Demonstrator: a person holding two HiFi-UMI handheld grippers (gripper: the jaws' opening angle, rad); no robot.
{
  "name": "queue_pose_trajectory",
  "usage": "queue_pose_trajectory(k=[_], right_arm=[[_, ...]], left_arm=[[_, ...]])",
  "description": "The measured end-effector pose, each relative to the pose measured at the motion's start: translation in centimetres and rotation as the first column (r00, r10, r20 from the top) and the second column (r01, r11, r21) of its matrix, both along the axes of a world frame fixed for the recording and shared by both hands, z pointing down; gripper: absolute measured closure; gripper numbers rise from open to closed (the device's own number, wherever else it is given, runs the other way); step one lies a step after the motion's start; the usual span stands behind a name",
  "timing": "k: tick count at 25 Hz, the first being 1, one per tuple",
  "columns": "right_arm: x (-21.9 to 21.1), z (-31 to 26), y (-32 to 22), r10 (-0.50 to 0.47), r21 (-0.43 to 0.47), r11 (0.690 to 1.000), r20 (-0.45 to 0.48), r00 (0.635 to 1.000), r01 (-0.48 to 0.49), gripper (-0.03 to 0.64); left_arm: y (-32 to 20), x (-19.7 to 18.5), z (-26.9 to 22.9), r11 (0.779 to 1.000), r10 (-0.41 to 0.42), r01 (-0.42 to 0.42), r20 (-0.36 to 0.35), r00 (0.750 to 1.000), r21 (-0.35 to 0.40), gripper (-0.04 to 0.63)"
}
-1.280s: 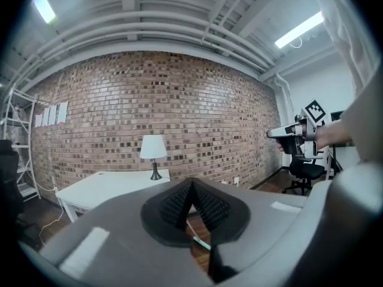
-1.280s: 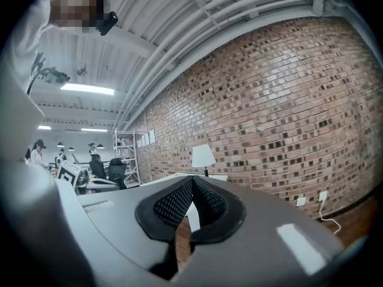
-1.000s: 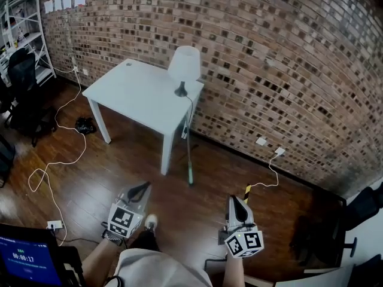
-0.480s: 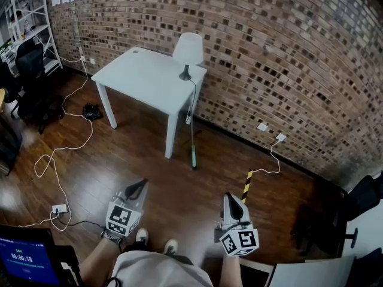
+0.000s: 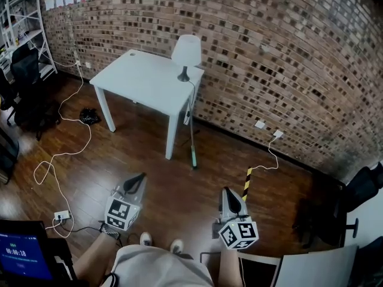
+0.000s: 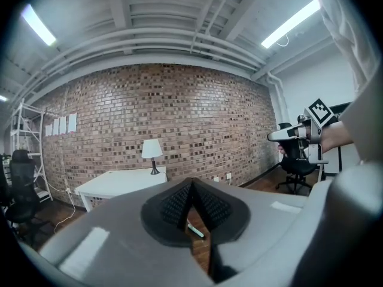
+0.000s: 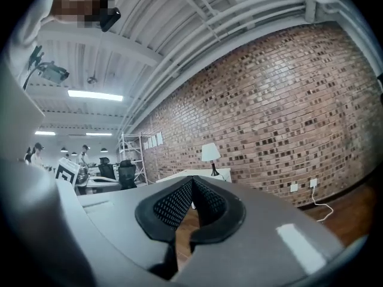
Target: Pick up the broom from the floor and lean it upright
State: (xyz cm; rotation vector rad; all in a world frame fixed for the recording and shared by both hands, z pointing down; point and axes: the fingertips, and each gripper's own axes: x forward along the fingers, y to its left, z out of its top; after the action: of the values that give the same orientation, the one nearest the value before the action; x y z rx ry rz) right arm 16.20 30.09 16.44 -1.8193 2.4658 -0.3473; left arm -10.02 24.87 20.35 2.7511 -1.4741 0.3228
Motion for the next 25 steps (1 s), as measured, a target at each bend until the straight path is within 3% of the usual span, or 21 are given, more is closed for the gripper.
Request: queue_pose_trajectory(k=[12, 25], right_arm=[[-1.7, -0.1, -0.4, -0.008, -0.015, 1.000, -0.106, 0.994, 0.006, 0.606], [-1.2, 0.3, -0.5, 0.013, -0.014, 1.000, -0.123, 0.992, -0.015, 0.606]], left_arm=[[-1.3, 0.8, -0.8, 0.999, 0.031, -0.031, -0.017, 0.999, 0.023, 0.595], [-1.8, 1.8, -0.6, 0.998, 0.060, -0.059, -0.023, 0.998, 0.034, 0.597]])
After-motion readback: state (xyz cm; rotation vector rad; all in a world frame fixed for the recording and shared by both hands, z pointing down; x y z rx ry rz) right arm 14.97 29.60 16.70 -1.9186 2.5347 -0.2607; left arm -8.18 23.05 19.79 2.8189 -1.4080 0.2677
